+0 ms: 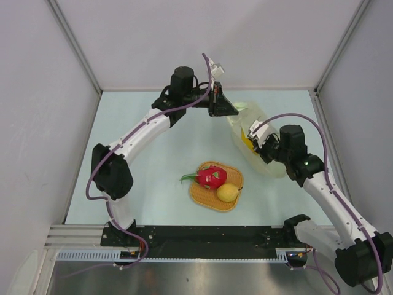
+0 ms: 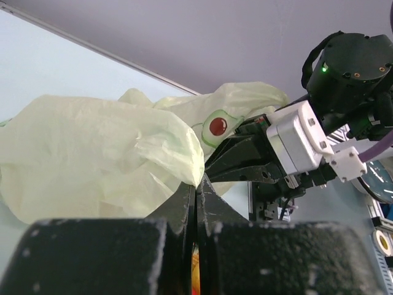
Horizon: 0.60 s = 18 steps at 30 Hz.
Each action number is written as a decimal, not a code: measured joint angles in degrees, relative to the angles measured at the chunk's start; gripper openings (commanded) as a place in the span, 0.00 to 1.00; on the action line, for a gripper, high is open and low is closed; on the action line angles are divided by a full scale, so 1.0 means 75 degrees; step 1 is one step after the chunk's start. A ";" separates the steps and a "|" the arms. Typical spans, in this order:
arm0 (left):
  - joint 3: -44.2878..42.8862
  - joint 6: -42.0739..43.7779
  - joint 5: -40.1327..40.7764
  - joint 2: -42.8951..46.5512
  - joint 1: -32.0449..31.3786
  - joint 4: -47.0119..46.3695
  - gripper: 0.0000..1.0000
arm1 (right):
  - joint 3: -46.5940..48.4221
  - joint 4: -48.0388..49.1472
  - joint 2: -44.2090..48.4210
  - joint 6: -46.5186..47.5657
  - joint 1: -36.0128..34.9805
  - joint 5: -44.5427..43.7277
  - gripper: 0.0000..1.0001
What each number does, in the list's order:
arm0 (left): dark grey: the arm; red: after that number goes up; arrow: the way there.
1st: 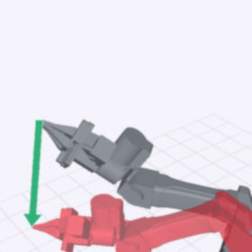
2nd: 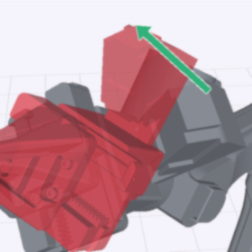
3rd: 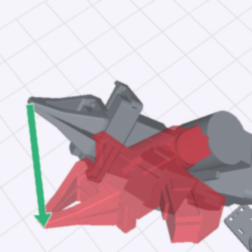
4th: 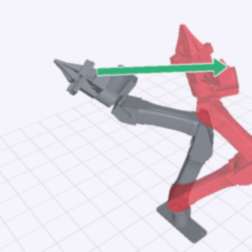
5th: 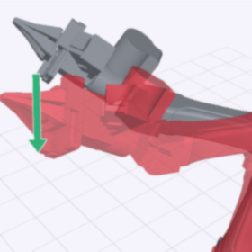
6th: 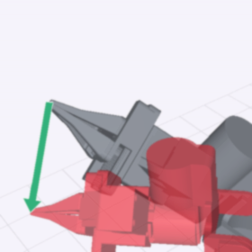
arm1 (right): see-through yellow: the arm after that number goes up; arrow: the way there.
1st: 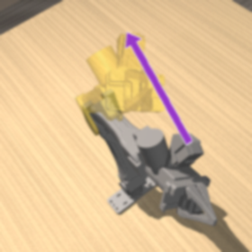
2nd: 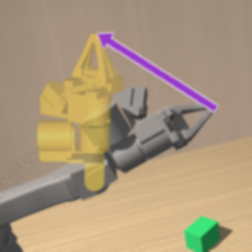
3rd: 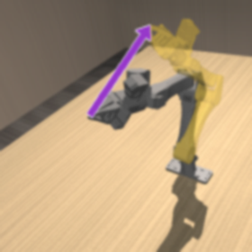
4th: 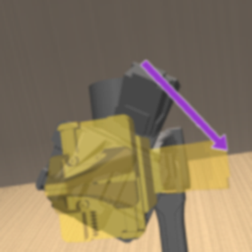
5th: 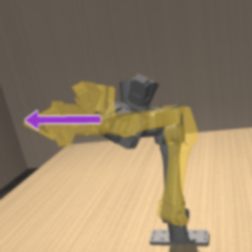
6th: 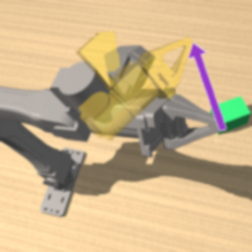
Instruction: Take the fake fruits out of the plastic bag
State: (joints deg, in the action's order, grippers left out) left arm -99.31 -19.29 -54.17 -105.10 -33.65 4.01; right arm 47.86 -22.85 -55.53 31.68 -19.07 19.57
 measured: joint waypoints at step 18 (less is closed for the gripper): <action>0.0000 0.0379 0.0067 0.0015 0.0000 0.0361 0.00 | 0.0163 -0.0609 -0.0102 0.0522 -0.0216 -0.0772 0.00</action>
State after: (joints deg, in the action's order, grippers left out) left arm -99.31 -16.45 -53.67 -104.99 -33.65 6.72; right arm 49.08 -27.42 -56.29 35.59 -20.69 13.78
